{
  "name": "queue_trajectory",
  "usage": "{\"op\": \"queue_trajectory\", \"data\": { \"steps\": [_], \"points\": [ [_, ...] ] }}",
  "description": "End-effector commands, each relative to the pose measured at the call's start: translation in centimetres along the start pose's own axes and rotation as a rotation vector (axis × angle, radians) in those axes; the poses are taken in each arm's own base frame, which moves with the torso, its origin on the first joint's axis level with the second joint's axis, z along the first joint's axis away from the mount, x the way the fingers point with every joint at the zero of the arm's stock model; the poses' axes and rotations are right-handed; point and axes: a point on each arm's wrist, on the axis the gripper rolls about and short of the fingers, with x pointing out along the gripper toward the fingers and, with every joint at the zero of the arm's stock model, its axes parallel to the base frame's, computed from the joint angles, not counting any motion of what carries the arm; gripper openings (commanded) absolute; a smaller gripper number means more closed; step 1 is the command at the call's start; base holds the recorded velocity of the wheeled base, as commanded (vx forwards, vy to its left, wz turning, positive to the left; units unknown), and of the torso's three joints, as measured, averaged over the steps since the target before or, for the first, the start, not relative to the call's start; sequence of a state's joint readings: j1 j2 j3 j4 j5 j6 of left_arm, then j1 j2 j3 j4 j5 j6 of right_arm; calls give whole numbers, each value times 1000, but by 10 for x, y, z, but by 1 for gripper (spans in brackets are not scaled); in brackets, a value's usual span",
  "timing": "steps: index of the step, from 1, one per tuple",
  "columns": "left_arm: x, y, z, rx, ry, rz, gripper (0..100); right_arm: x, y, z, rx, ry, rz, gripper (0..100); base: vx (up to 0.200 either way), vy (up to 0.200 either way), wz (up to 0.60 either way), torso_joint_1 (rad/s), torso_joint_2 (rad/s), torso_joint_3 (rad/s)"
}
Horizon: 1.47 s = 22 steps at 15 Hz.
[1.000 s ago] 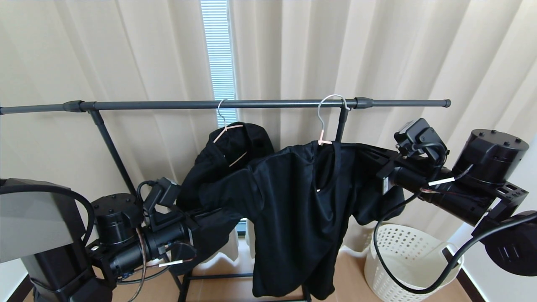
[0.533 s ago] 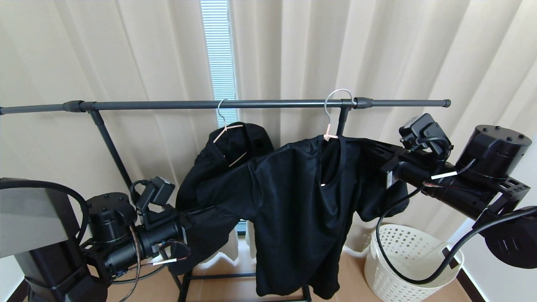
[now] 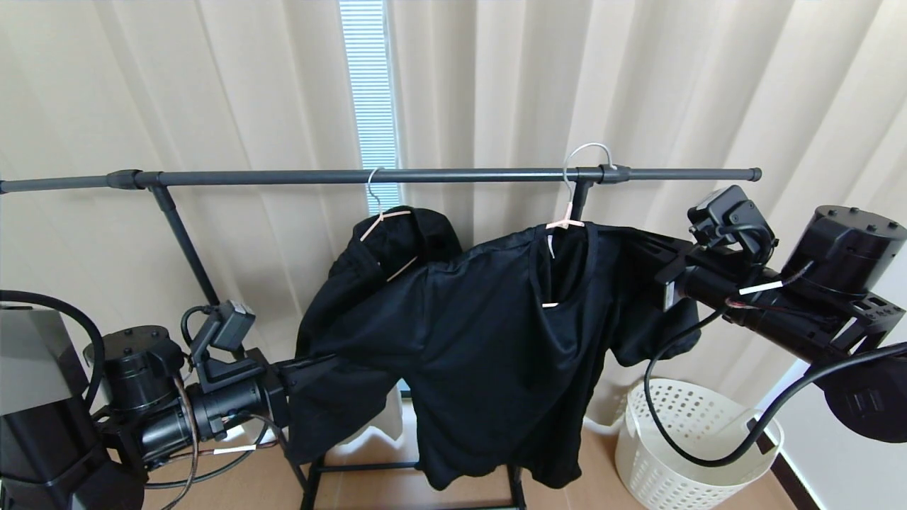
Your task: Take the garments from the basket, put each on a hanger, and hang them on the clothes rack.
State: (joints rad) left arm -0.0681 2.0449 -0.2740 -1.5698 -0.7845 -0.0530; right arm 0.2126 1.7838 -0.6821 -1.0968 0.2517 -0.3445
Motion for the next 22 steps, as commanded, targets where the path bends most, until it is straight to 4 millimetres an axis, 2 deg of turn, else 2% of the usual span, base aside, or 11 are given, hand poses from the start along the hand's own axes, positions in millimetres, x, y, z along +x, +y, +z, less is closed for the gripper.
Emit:
{"op": "queue_trajectory", "data": {
  "steps": [1,7,19,20,22],
  "points": [
    [-6,5,-1,-6,-1,5,0,0,-2,-1,-1,1,-4,0,0,0,0,0,0,0],
    [-10,11,-5,-6,7,-4,0,-4,-23,-4,-5,-1,-37,0,0,0,0,0,0,0],
    [-8,12,-8,7,17,-9,0,-4,-25,-5,-5,1,-42,0,0,0,0,0,0,0],
    [-9,11,-8,6,18,-9,100,-4,-25,-5,-4,2,-41,0,0,0,0,0,0,0],
    [-9,9,-8,5,19,-15,100,-4,-24,-5,-4,2,-41,0,0,0,0,0,0,0]
  ]
}}
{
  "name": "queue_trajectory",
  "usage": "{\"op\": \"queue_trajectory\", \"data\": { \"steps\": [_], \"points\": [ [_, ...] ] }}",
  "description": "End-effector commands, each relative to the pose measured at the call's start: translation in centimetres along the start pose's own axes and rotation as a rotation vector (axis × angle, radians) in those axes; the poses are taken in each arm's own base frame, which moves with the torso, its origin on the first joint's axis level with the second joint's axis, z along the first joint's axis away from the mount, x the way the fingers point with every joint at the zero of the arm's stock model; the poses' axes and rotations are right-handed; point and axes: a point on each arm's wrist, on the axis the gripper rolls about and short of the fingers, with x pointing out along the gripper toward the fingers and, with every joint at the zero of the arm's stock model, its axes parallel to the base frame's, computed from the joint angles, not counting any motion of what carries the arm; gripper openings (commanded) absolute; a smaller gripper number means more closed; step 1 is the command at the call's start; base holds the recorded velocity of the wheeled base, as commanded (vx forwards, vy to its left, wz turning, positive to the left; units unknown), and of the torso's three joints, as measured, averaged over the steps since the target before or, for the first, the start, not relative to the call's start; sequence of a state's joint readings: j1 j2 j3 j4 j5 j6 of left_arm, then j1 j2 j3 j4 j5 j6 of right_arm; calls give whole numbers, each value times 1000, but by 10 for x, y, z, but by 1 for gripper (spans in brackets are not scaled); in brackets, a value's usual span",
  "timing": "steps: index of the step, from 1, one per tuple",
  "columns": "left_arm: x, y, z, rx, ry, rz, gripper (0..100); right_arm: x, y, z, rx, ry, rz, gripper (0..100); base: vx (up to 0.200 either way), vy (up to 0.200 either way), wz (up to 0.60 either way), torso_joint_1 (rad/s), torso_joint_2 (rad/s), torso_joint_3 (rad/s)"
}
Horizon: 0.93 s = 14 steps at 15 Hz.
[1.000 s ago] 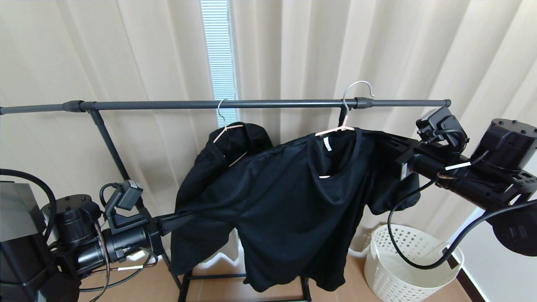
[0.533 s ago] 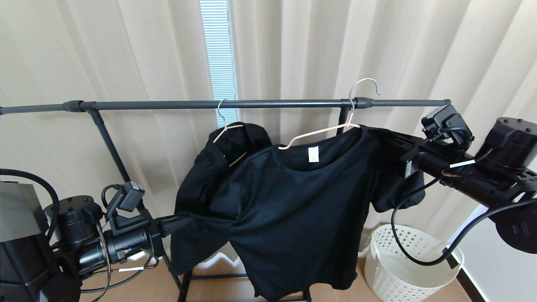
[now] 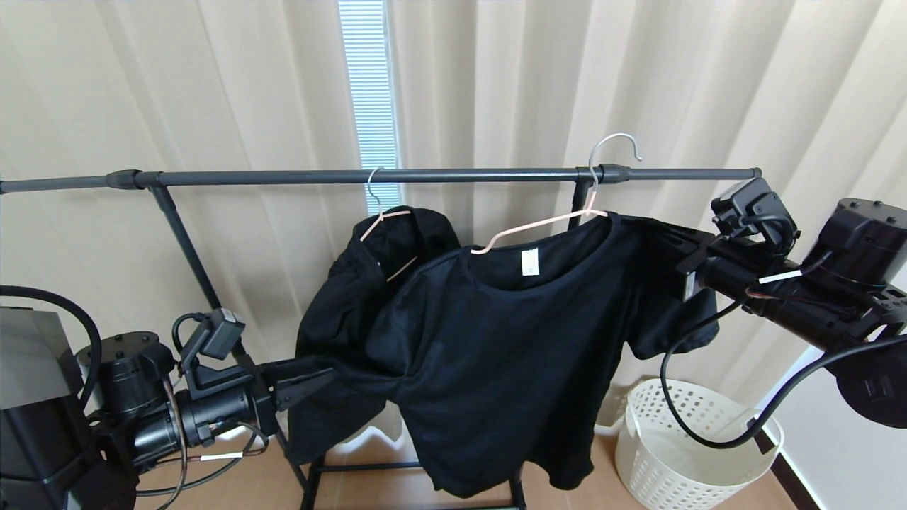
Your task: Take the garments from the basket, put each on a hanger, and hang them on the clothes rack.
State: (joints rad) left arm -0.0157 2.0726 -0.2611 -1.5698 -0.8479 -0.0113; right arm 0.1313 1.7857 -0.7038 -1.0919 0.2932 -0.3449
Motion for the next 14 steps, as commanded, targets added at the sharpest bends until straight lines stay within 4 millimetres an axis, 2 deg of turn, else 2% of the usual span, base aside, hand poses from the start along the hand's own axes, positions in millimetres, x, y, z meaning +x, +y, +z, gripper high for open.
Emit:
{"op": "queue_trajectory", "data": {
  "steps": [1,4,6,8,9,10,12,14],
  "points": [
    [-1,-2,2,2,-4,-3,100,0,0,-1,0,2,1,0,0,0,0,0,0,0],
    [-6,-10,7,13,-12,-32,100,0,4,-2,3,8,11,0,0,0,0,0,0,0],
    [-3,-24,22,57,-49,-58,100,1,13,-3,7,11,42,0,0,0,0,0,0,0],
    [1,-48,43,123,-113,-54,100,0,18,-4,8,16,57,0,0,0,0,0,0,0],
    [-3,-65,66,194,-191,-73,100,1,26,-2,9,12,83,0,0,0,0,0,0,0],
    [-4,-70,77,184,-177,-81,100,1,28,-3,9,14,89,0,0,0,0,0,0,0],
    [-5,-77,121,142,-110,-83,100,4,30,-7,12,25,98,0,0,0,0,0,0,0],
    [-4,-85,155,119,-12,-93,100,3,33,-6,12,24,107,0,0,0,0,0,0,0]
  ]
}}
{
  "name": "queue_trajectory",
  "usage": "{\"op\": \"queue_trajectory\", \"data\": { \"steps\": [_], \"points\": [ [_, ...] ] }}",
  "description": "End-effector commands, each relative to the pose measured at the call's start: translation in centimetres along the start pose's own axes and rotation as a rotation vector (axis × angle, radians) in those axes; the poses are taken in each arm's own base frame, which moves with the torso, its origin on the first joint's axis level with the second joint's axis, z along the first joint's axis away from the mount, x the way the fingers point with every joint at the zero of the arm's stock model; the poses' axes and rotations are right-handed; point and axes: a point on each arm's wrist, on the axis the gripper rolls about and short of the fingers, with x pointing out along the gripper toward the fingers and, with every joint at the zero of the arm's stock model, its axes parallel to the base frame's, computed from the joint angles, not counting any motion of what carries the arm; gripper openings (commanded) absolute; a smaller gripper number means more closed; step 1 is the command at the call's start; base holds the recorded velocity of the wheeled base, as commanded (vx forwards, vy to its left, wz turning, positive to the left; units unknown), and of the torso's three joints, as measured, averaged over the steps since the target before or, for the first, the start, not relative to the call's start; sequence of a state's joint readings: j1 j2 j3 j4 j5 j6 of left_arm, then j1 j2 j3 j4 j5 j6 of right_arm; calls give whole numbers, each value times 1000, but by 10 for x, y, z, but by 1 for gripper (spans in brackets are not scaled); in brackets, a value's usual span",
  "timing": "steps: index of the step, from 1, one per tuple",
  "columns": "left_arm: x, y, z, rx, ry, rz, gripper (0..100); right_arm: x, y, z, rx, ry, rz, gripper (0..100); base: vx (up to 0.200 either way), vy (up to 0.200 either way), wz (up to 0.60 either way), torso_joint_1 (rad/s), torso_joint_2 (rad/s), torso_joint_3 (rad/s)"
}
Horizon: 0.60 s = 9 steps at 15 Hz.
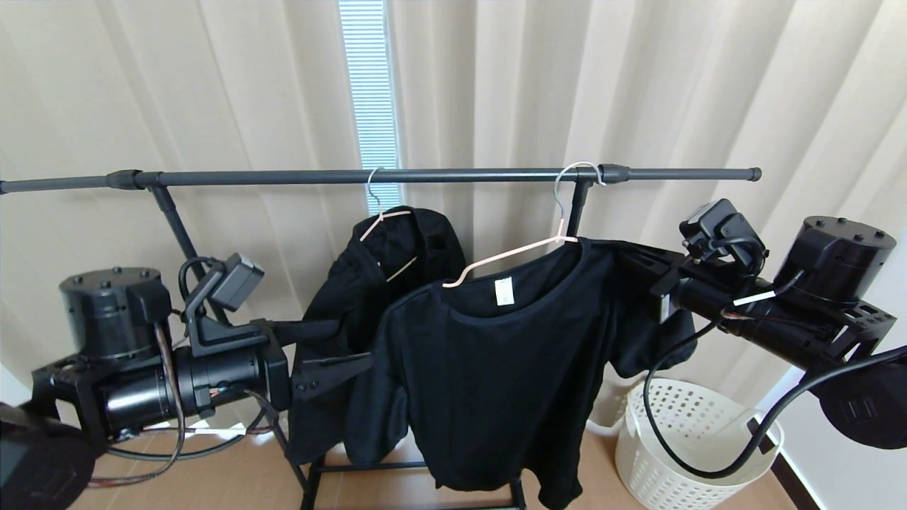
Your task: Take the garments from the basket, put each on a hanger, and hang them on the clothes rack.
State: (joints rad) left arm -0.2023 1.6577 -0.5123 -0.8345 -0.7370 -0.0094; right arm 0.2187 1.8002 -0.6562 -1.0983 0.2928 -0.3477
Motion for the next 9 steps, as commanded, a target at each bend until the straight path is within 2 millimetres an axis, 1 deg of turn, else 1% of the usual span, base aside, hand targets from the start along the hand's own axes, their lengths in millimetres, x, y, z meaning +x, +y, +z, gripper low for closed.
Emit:
{"op": "queue_trajectory", "data": {
  "steps": [1,2,3,5,6,7,9],
  "points": [
    [-15,-29,85,165,-29,2,100,0,6,-2,2,6,19,0,0,0,0,0,0,0],
    [-8,-29,91,214,9,37,100,0,10,-1,2,3,31,0,0,0,0,0,0,0],
    [-1,-30,91,250,37,60,100,0,13,-1,3,4,40,0,0,0,0,0,0,0],
    [18,-45,90,294,58,12,100,1,17,0,1,2,52,0,0,0,0,0,0,0],
    [21,-48,89,301,63,-5,100,1,18,0,1,2,57,0,0,0,0,0,0,0],
    [31,-48,82,345,89,-30,100,0,19,2,1,-3,59,0,0,0,0,0,0,0],
    [39,-44,72,424,126,-45,100,-2,19,6,-2,-15,57,0,0,0,0,0,0,0]
  ]
}}
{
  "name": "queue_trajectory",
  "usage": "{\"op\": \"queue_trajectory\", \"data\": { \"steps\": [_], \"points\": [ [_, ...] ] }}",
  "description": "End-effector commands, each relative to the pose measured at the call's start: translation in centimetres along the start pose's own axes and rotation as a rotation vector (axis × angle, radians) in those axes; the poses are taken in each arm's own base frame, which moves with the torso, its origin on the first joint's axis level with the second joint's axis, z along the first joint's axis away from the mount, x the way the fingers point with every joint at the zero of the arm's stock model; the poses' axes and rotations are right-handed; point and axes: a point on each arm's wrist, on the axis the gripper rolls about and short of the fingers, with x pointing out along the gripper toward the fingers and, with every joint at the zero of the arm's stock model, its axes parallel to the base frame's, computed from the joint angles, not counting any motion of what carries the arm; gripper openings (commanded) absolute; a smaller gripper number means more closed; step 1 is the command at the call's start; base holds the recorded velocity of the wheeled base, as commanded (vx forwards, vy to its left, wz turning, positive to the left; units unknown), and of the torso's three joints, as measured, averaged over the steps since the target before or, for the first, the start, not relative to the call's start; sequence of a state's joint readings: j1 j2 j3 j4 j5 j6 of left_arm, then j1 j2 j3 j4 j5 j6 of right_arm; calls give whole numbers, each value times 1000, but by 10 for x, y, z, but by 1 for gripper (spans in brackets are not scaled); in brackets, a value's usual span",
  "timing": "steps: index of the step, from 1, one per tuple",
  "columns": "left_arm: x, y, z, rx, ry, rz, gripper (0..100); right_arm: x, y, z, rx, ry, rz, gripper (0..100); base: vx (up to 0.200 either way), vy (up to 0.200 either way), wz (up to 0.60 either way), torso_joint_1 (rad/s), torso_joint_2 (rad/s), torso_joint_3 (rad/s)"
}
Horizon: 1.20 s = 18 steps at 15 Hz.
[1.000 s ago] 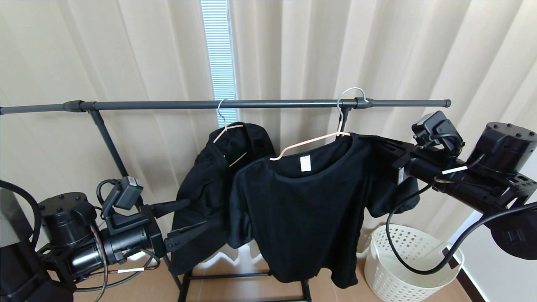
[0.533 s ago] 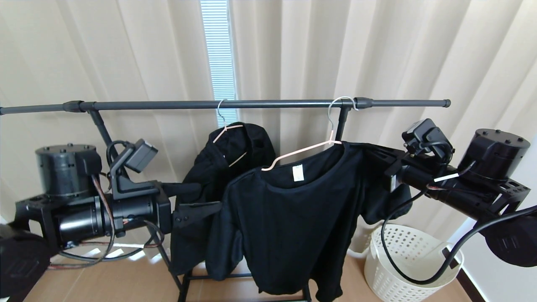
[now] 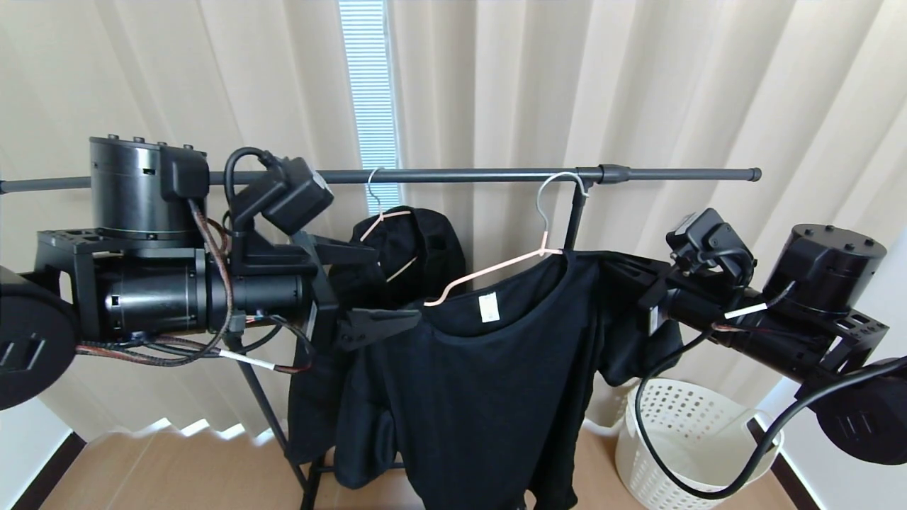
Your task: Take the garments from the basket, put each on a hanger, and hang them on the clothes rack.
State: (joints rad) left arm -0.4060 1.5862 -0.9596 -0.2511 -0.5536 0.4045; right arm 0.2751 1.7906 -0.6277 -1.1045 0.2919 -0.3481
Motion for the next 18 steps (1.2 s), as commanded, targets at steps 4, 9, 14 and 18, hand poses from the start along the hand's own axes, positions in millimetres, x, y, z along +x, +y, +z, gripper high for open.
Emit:
{"op": "queue_trajectory", "data": {
  "steps": [4,9,14,18],
  "points": [
    [27,-7,-14,34,47,-72,100,-4,3,6,-5,-18,7,0,0,0,0,0,0,0],
    [45,-4,-16,51,58,-93,100,-4,8,8,-6,-22,23,0,0,0,0,0,0,0],
    [53,-2,-18,48,71,-81,100,-8,12,13,-9,-36,32,0,0,0,0,0,0,0],
    [59,-2,-15,55,70,-73,100,-11,12,15,-11,-39,32,0,0,0,0,0,0,0]
  ]
}}
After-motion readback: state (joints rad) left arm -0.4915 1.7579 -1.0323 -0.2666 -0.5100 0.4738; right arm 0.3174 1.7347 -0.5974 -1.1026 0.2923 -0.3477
